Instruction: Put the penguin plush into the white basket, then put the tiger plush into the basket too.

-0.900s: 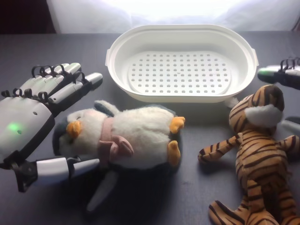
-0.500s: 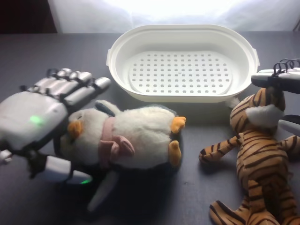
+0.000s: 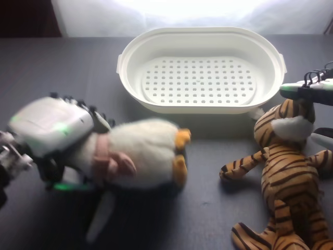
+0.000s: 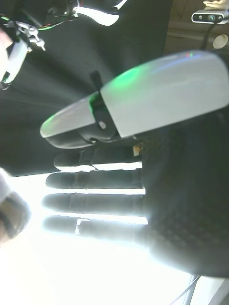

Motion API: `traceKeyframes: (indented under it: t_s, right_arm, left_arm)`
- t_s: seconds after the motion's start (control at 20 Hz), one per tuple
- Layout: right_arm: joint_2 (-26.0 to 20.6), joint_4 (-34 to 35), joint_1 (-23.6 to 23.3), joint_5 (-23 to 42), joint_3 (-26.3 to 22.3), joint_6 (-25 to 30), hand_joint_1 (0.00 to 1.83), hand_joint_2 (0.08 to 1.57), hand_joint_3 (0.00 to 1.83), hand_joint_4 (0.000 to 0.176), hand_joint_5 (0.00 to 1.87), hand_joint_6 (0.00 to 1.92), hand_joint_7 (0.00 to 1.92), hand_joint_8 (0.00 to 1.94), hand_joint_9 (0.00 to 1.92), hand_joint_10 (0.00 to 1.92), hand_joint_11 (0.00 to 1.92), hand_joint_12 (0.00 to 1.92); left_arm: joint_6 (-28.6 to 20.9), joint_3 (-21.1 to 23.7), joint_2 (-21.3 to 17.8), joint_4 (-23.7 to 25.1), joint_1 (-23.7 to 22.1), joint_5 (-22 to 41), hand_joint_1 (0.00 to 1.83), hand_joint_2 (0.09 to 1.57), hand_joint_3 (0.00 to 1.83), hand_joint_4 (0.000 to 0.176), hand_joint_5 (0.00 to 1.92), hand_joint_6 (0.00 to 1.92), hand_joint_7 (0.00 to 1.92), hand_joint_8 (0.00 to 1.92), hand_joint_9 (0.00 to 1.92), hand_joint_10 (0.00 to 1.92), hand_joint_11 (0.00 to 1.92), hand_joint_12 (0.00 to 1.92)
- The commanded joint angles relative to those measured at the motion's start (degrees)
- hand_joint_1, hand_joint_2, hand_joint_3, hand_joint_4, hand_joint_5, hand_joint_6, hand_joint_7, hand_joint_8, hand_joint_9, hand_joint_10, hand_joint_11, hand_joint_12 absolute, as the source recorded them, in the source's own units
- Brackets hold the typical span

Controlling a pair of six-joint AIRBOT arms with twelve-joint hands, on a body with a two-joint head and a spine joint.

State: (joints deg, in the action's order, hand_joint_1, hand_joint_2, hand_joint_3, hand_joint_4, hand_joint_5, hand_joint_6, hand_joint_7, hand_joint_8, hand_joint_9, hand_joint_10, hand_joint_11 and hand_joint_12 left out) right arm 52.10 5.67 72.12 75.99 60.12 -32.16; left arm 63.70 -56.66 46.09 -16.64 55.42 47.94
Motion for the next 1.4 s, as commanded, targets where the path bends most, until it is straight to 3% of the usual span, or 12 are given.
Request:
traceKeyframes:
  t_s: [0.0, 0.25, 0.5, 0.65, 0.75, 0.8, 0.85, 1.0, 1.05, 1.1, 1.15, 1.35]
  right_arm:
    - [-0.3, 0.6, -0.2, 7.2, 0.1, 0.4, 1.00, 1.32, 0.00, 0.000, 0.51, 0.00, 0.55, 0.00, 0.57, 0.00, 0.30, 0.67]
    - [-0.2, 0.6, -0.4, 7.2, 0.2, 0.4, 1.00, 1.33, 0.00, 0.000, 0.51, 0.00, 0.56, 0.00, 0.60, 0.00, 0.36, 0.60]
    - [-0.2, 0.6, -0.2, 7.2, 0.3, 0.4, 0.96, 1.34, 0.00, 0.000, 0.50, 0.00, 0.56, 0.00, 0.59, 0.00, 0.35, 0.58]
    - [-0.2, 0.6, -0.2, 7.2, 0.4, 0.4, 1.02, 1.33, 0.00, 0.000, 0.51, 0.00, 0.60, 0.00, 0.63, 0.00, 0.34, 0.66]
    - [-0.1, 0.6, -0.2, 7.2, 0.3, 0.4, 1.02, 1.33, 0.00, 0.000, 0.51, 0.00, 0.60, 0.00, 0.63, 0.00, 0.32, 0.71]
    - [-0.1, 0.6, -0.2, 7.2, 0.2, 0.4, 0.99, 1.34, 0.00, 0.000, 0.53, 0.00, 0.63, 0.00, 0.64, 0.00, 0.29, 0.74]
    - [-0.1, 0.6, -0.2, 7.2, 0.2, 0.4, 0.98, 1.34, 0.00, 0.000, 0.54, 0.00, 0.65, 0.01, 0.65, 0.00, 0.29, 0.75]
    - [-0.1, 0.6, -0.1, 7.7, 0.1, 0.6, 0.98, 1.34, 0.00, 0.000, 0.55, 0.01, 0.66, 0.01, 0.65, 0.00, 0.30, 0.75]
    - [-0.2, 1.0, 0.1, 8.8, 0.0, 0.8, 0.97, 1.34, 0.00, 0.000, 0.56, 0.00, 0.66, 0.00, 0.65, 0.00, 0.31, 0.73]
    - [-0.3, 1.3, 0.1, 9.8, -0.1, 1.0, 0.99, 1.30, 0.00, 0.000, 0.45, 0.00, 0.55, 0.00, 0.55, 0.00, 0.24, 0.72]
    - [-1.1, 1.3, 0.1, 11.1, -0.4, 1.2, 1.02, 1.25, 0.00, 0.000, 0.40, 0.00, 0.51, 0.00, 0.52, 0.00, 0.22, 0.75]
    - [-2.6, -1.0, 0.6, 12.4, -1.6, 1.2, 1.03, 1.08, 0.00, 0.102, 0.31, 0.00, 0.40, 0.00, 0.47, 0.00, 0.25, 0.74]
  left_arm:
    - [-1.9, -0.1, -0.7, 1.8, -0.9, 12.3, 1.20, 1.08, 0.00, 0.000, 1.08, 0.77, 0.87, 1.36, 0.82, 1.73, 0.80, 1.92]
    - [0.3, -3.8, 1.4, 0.8, -9.8, 13.5, 1.29, 1.04, 0.00, 0.000, 1.24, 0.28, 1.13, 0.99, 1.10, 0.92, 0.85, 1.45]
    - [4.0, -18.6, 12.3, -1.9, -25.2, -7.5, 1.29, 1.06, 0.00, 0.000, 1.28, 0.16, 1.07, 1.09, 1.10, 0.85, 0.84, 1.31]
    - [11.6, -22.6, 15.1, -6.5, -29.0, -15.0, 1.25, 1.06, 0.00, 0.000, 1.04, 0.76, 1.14, 0.84, 1.06, 0.37, 0.64, 1.19]
    - [17.9, -22.7, 15.6, -9.1, -30.1, -16.8, 1.25, 1.08, 0.00, 0.000, 1.00, 0.84, 1.12, 0.86, 1.10, 0.18, 0.61, 1.19]
    - [19.2, -22.7, 15.7, -9.8, -30.2, -17.2, 1.12, 0.98, 0.00, 0.000, 0.81, 0.29, 0.90, 0.31, 0.89, 0.06, 0.38, 0.99]
    - [19.4, -22.7, 15.7, -10.0, -30.1, -17.2, 1.07, 0.95, 0.00, 0.000, 0.74, 0.08, 0.83, 0.09, 0.80, 0.01, 0.32, 0.90]
    - [19.4, -21.6, 15.2, -11.1, -28.3, -15.6, 0.98, 0.94, 0.00, 0.000, 0.52, 0.00, 0.57, 0.00, 0.52, 0.00, 0.06, 0.85]
    - [19.4, -20.9, 14.7, -11.0, -27.7, -14.8, 0.97, 0.94, 0.00, 0.010, 0.47, 0.00, 0.51, 0.00, 0.46, 0.00, 0.01, 0.85]
    - [19.4, -20.4, 14.4, -10.9, -27.4, -14.3, 0.84, 0.90, 0.00, 0.123, 0.18, 0.00, 0.22, 0.00, 0.20, 0.00, 0.00, 0.55]
    - [19.4, -19.4, 13.8, -10.4, -27.1, -13.1, 0.81, 0.87, 0.00, 0.165, 0.07, 0.00, 0.11, 0.00, 0.12, 0.00, 0.00, 0.44]
    - [19.4, -17.3, 12.9, -8.8, -26.7, -11.1, 0.75, 0.87, 0.00, 0.176, 0.00, 0.00, 0.00, 0.00, 0.00, 0.00, 0.00, 0.11]
